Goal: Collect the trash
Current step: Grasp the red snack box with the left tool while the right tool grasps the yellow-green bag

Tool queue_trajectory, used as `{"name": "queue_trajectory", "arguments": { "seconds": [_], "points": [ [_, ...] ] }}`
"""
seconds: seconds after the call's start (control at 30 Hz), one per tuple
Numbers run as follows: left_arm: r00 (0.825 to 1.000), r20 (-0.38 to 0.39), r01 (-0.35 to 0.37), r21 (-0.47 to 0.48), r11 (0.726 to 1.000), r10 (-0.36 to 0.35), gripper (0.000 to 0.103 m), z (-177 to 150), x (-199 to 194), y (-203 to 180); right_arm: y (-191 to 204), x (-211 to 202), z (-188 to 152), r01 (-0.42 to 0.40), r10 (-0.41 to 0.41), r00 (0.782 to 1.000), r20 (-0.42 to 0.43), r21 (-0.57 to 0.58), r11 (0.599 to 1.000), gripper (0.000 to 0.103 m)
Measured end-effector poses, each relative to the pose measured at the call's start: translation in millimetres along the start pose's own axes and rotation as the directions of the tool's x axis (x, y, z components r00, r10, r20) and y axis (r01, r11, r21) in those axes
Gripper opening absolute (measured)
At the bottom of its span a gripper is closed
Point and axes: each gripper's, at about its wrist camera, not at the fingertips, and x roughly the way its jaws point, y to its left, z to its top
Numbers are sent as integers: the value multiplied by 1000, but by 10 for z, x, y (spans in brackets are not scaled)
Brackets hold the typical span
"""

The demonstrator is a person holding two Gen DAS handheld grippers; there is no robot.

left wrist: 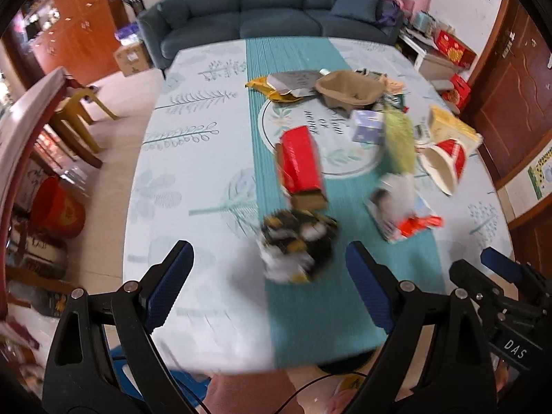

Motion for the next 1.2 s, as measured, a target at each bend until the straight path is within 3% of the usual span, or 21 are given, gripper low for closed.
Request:
{"name": "queue_trajectory", "arguments": {
  "seconds": [0.13,0.3,0.43,0.5,0.63,0.73,0.8,0.83,0.87,0.9,0.97,1.0,1.03,1.2],
  "points": [
    [992,-96,85,3,996,-85,88,299,436,200,77,218,120,6,-6,1000,10,62,998,75],
    [962,-195,185,-55,981,-193,88,598,904,285,94,332,376,-23,19,999,38,129,991,76],
    [942,-256,213,-47,976,-218,88,755,1200,192,207,480,766,-19,8,997,73,147,989,78],
    [935,-275,220,-49,974,-225,88,821,1332,165,249,573,921,-3,-8,998,69,155,988,86],
    [913,-298,270,-75,960,-280,89,921,1489,79,143,982,1210,68,-69,998,-7,226,972,86],
    [914,-335,231,-38,972,-230,88,946,1623,-33,-2,1280,1294,96,-69,992,-104,275,957,86],
    [895,-380,237,-38,971,-233,86,933,1736,-80,-116,1435,1304,89,-47,989,-138,315,945,86],
    [905,-361,234,-26,972,-228,81,938,1718,-106,-165,1472,1303,77,-31,989,-142,337,938,86],
    [905,-359,238,-12,971,-227,80,940,1718,-144,-192,1489,1304,74,-25,989,-143,349,934,85],
    [908,-362,232,10,973,-213,77,943,1718,-198,-223,1497,1286,72,-21,989,-144,362,929,74],
    [915,-350,227,34,973,-201,64,949,1701,-260,-259,1501,1262,74,-21,989,-144,372,925,55],
    [921,-340,218,51,975,-188,50,943,1677,-295,-269,1493,1248,73,-21,990,-141,375,924,53],
    [924,-336,218,67,974,-184,44,939,1659,-333,-284,1474,1233,69,-21,991,-131,373,925,51],
    [918,-346,225,46,973,-196,37,918,1571,-341,-256,1252,1161,56,-27,996,-82,367,928,34]
  ]
}}
